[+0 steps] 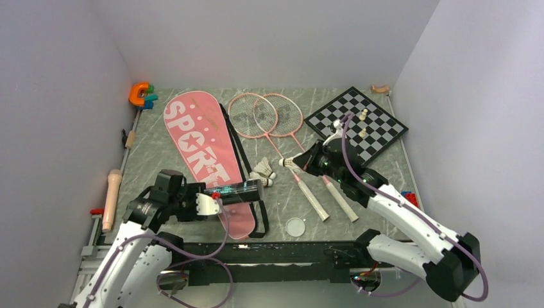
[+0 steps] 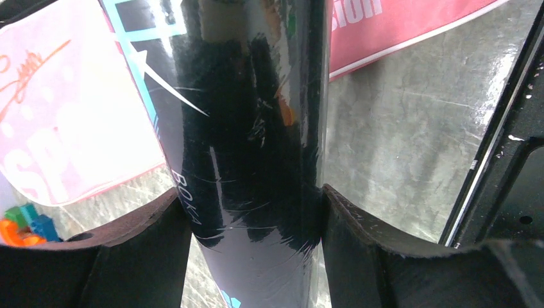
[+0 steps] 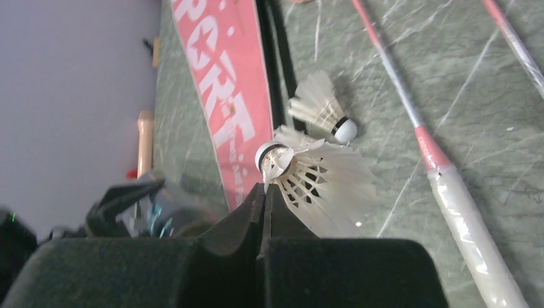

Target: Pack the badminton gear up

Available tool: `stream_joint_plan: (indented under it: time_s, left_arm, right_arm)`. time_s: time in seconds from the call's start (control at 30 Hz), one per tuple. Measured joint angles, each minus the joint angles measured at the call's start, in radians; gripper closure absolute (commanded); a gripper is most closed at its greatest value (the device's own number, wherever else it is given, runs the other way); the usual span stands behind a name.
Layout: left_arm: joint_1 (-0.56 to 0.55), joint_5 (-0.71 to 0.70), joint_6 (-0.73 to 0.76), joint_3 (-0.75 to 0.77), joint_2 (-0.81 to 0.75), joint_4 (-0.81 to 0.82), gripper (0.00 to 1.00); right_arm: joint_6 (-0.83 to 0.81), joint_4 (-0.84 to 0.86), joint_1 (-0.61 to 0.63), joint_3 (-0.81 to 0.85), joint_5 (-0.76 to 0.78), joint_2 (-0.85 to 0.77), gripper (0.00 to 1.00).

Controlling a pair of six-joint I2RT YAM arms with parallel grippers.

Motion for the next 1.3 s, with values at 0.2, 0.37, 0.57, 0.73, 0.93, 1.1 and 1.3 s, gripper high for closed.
stream_joint_plan:
  time_s: [0.2, 0.37, 0.57, 0.73, 0.93, 1.1, 1.3]
  left_arm:
    - [0.0, 0.007, -0.014, 0.039, 0.114, 0.035, 1.0]
    - [0.0, 0.023, -0.032, 0.058, 0.118, 0.056, 1.0]
    - [0.001, 0.038, -0.042, 0.073, 0.118, 0.068, 1.0]
    - [0.001, 0.039, -0.043, 0.077, 0.119, 0.066, 1.0]
    - [0.001, 0.041, -0.041, 0.077, 0.117, 0.06, 1.0]
    - [0.001, 0.046, -0.045, 0.087, 0.118, 0.056, 1.0]
    - [0.001, 0.089, -0.077, 0.132, 0.117, 0.05, 1.0]
  right_arm:
    - [-0.104, -0.088, 0.008, -0.002, -0.133, -0.137, 0.97]
    - [-0.141, -0.093, 0.033, -0.002, -0.206, -0.165, 0.97]
    - [-0.157, -0.084, 0.086, 0.029, -0.24, -0.079, 0.98]
    - [-0.163, -0.056, 0.159, 0.079, -0.235, -0.017, 0.97]
    - [-0.163, -0.014, 0.225, 0.109, -0.213, 0.015, 0.98]
    - [-0.162, 0.016, 0.254, 0.109, -0.205, 0.042, 0.98]
    - [-0.143, 0.081, 0.261, 0.104, -0.201, 0.062, 0.9]
